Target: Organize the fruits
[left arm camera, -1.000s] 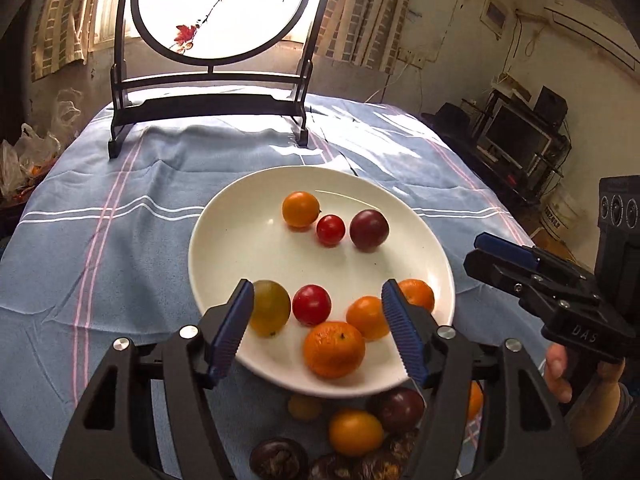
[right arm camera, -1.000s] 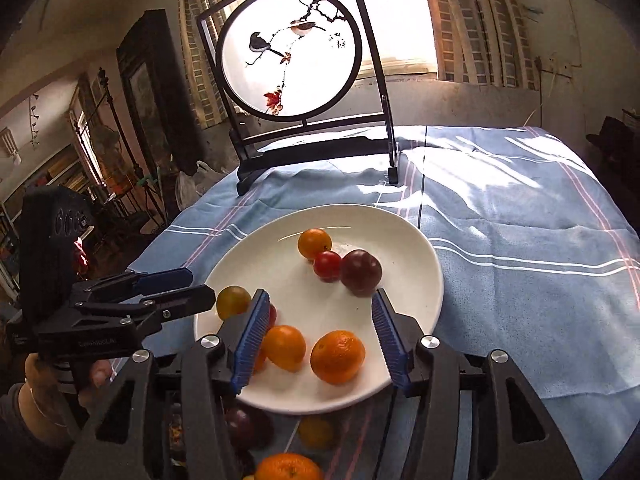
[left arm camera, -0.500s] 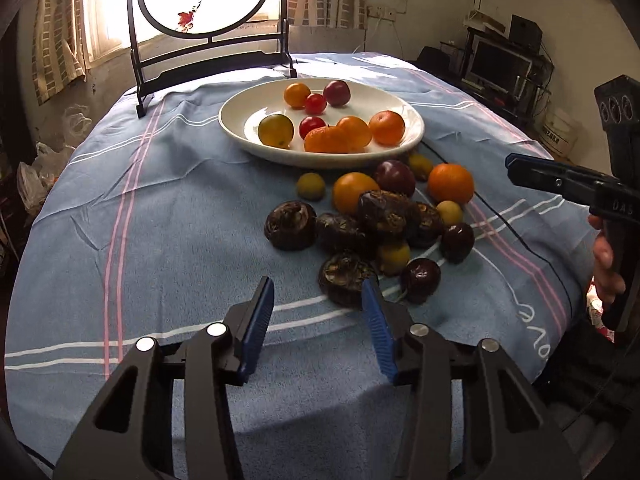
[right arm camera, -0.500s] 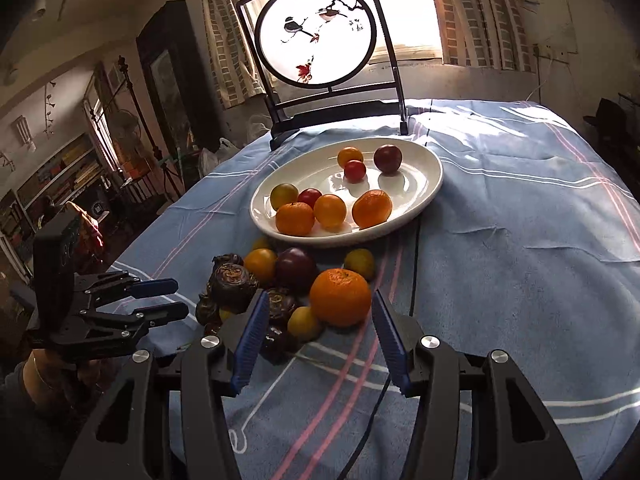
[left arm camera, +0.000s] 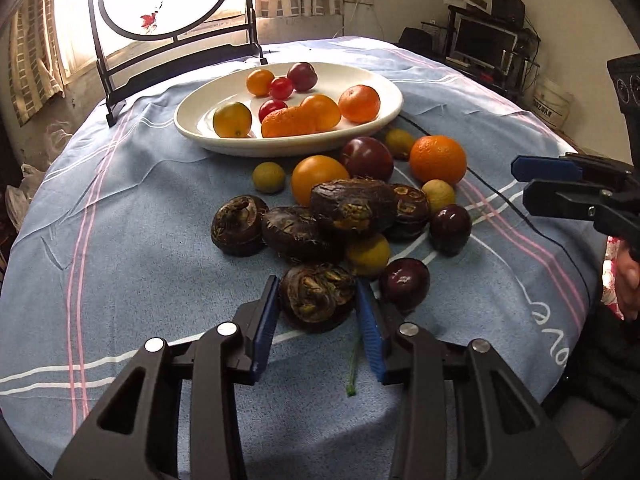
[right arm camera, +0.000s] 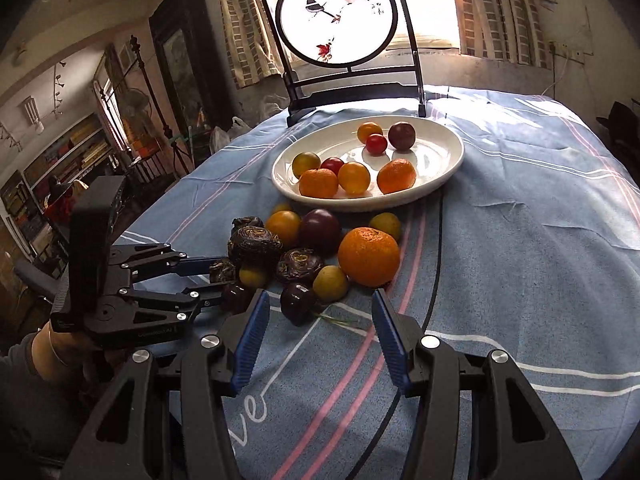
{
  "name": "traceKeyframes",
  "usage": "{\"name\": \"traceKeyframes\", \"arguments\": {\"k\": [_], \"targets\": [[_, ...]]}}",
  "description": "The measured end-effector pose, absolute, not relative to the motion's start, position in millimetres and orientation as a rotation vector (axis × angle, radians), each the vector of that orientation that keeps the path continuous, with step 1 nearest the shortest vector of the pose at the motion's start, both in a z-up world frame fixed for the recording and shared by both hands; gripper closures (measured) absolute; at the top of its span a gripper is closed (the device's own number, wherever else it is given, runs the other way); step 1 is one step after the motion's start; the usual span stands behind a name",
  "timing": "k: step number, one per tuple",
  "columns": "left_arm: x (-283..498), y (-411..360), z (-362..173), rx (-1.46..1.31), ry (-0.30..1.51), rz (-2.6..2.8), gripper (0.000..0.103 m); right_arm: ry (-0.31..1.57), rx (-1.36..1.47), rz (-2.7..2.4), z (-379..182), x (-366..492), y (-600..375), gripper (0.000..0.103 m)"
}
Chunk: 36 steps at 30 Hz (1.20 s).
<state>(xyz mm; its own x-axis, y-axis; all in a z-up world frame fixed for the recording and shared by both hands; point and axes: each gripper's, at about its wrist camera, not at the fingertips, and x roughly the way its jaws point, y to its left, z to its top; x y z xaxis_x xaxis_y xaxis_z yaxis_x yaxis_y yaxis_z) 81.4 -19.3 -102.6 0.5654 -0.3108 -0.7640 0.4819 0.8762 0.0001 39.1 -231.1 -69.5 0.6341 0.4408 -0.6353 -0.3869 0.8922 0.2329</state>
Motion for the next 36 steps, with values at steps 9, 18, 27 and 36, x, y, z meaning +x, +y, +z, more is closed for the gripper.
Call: {"name": "traceKeyframes", "arguments": {"k": [9, 18, 27, 36], "targets": [[66, 3, -79, 0.131, 0.779, -0.440, 0.066, 0.794, -0.045, 0.490, -82, 38, -200, 0.050], [56, 22, -64, 0.085, 0.751, -0.424, 0.066, 0.852, -0.089, 0.459, -97, 62, -173, 0.070], [55, 28, -61, 0.036, 0.736, -0.445, 0.066, 0.780, -0.015, 0.476, -76, 45, -192, 0.075], [117, 9, -25, 0.012, 0.706, -0.469, 0.066, 0.661, 0.115, 0.433, -11, 101, -248, 0.075]]}}
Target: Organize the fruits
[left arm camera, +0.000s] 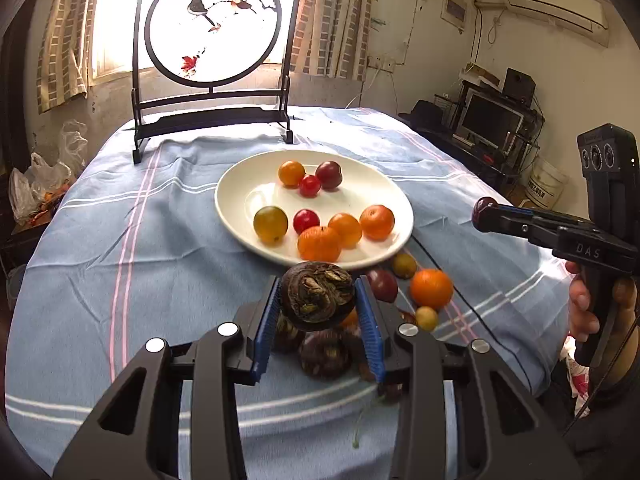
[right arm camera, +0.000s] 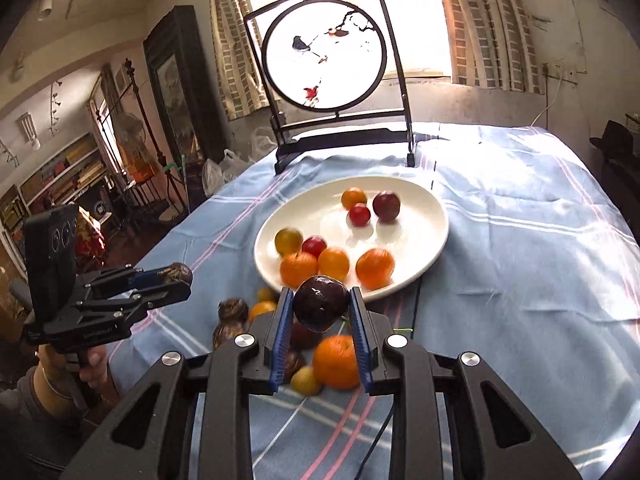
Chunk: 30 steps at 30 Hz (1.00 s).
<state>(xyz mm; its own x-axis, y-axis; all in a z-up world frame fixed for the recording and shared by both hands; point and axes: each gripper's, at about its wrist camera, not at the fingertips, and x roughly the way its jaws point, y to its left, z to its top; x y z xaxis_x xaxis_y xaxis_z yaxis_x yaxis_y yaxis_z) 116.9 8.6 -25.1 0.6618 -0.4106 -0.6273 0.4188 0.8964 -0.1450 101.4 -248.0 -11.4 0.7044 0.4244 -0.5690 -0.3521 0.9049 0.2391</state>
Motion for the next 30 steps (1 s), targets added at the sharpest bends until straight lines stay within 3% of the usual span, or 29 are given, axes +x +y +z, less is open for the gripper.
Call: {"name": "traceKeyframes", "arguments": {"k": [11, 13, 14, 16, 22, 30], "targets": [[256, -31, -46, -0.037, 0.845, -0.387, 0.066, 0.761, 0.181, 0.371, -47, 230, -237, 0.074], [264, -29, -51, -0.066, 0.866, -0.378, 0.060, 0.751, 0.179, 0.350, -50, 233, -237, 0.057], [264, -26, -50, -0.079, 0.863, -0.376, 0.056, 0.733, 0.178, 0.339, -48, 230, -237, 0.043], [255, -18, -43, -0.091, 0.829, -0.362, 0.042, 0.708, 0.165, 0.342, -41, 221, -238, 0.043], [189, 1, -31, -0.067, 0.777, -0.414, 0.041, 0.666, 0.137, 0.365, -29, 161, -249, 0.043], [78, -2, -58, 0.082, 0.783, -0.483, 0.041, 0.691, 0.148, 0.386, -68, 81, -261, 0.043]]}}
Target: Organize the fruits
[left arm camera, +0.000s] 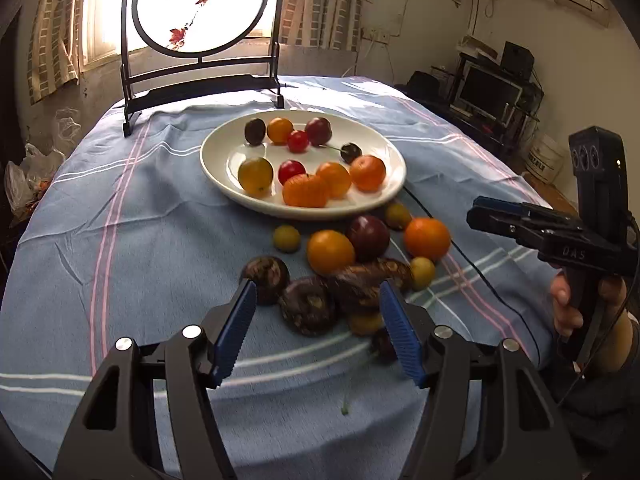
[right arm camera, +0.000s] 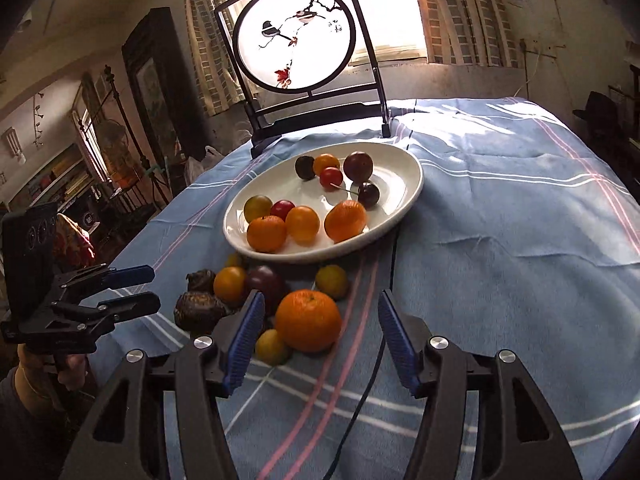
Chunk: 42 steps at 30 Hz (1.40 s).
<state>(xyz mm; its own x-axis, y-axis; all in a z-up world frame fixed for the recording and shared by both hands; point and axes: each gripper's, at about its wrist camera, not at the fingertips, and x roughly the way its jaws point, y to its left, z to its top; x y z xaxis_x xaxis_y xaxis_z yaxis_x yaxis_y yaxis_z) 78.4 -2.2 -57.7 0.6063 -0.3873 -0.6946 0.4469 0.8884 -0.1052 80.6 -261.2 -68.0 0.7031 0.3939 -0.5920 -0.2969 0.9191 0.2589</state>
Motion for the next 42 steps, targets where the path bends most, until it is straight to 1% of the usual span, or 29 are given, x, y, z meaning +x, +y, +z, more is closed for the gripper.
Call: {"name": "traceKeyframes", "arguments": {"k": [3, 5, 6, 7, 11, 16, 19, 27, 28, 29, 30, 37, 42], "targets": [[50, -15, -66, 0.131, 0.766, -0.503, 0.041, 0.690, 0.129, 0.370, -77, 68, -262, 0.044], [41, -27, -72, 0.167, 0.753, -0.514, 0.053, 0.685, 0.134, 0.364, -78, 66, -264, 0.044], [41, -33, -77, 0.184, 0.763, -0.507, 0.063, 0.685, 0.139, 0.361, -78, 66, -265, 0.044], [44, -38, -81, 0.186, 0.786, -0.500, 0.066, 0.686, 0.144, 0.361, -79, 67, -266, 0.044], [49, -46, -94, 0.165, 0.822, -0.497, 0.069, 0.670, 0.155, 0.364, -78, 65, -268, 0.045], [57, -51, -104, 0.161, 0.838, -0.466, 0.069, 0.667, 0.166, 0.375, -78, 64, -270, 0.045], [59, -50, -104, 0.143, 0.835, -0.462, 0.071, 0.663, 0.161, 0.383, -78, 64, -270, 0.045], [64, -49, -105, 0.113, 0.825, -0.461, 0.071, 0.685, 0.128, 0.408, -79, 65, -261, 0.045], [64, -49, -105, 0.108, 0.823, -0.462, 0.071, 0.691, 0.124, 0.406, -80, 65, -260, 0.045], [64, -48, -105, 0.099, 0.822, -0.462, 0.076, 0.696, 0.119, 0.403, -80, 66, -259, 0.045], [64, -46, -104, 0.085, 0.826, -0.473, 0.078, 0.702, 0.115, 0.399, -80, 67, -258, 0.045], [40, -22, -75, 0.041, 0.747, -0.487, 0.078, 0.776, 0.079, 0.360, -83, 81, -245, 0.045], [32, -1, -64, 0.019, 0.723, -0.464, 0.078, 0.826, 0.056, 0.343, -85, 101, -225, 0.045]]}}
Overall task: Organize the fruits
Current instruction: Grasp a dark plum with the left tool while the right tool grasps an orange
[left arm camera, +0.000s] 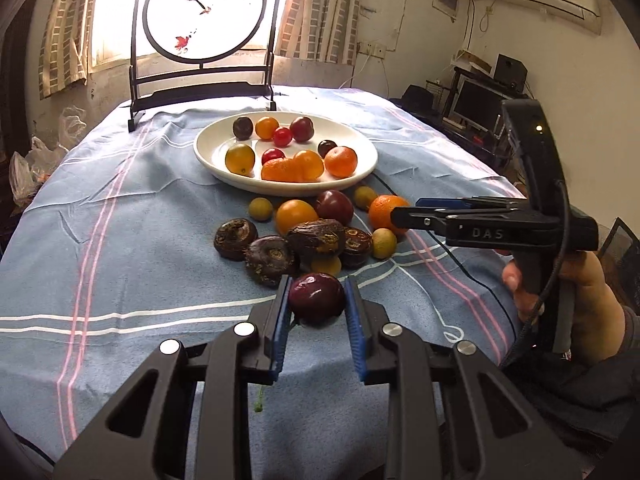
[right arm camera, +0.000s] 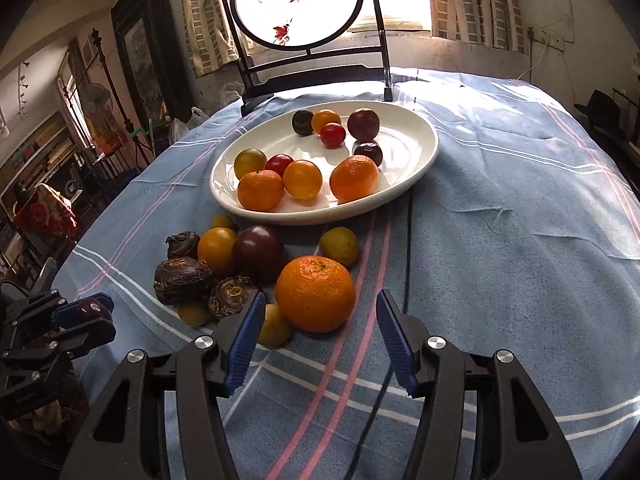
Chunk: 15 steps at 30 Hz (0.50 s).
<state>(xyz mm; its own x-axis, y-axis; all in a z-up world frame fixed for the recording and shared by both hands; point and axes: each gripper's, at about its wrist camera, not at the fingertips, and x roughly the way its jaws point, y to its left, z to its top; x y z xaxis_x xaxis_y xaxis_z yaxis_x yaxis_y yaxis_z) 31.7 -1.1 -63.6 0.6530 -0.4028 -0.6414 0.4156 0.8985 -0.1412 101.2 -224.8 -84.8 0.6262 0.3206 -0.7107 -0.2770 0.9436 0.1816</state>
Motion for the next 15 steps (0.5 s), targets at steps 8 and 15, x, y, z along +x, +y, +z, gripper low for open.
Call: {"name": "traceKeyframes", "arguments": {"k": [8, 15], "targets": [[37, 13, -69, -0.016, 0.741, -0.451, 0.078, 0.842, 0.044, 0.286, -91, 108, -214, 0.059], [60, 28, -45, -0.064, 0.703, -0.457, 0.078, 0.679, 0.136, 0.310, -49, 88, -248, 0.059]]}}
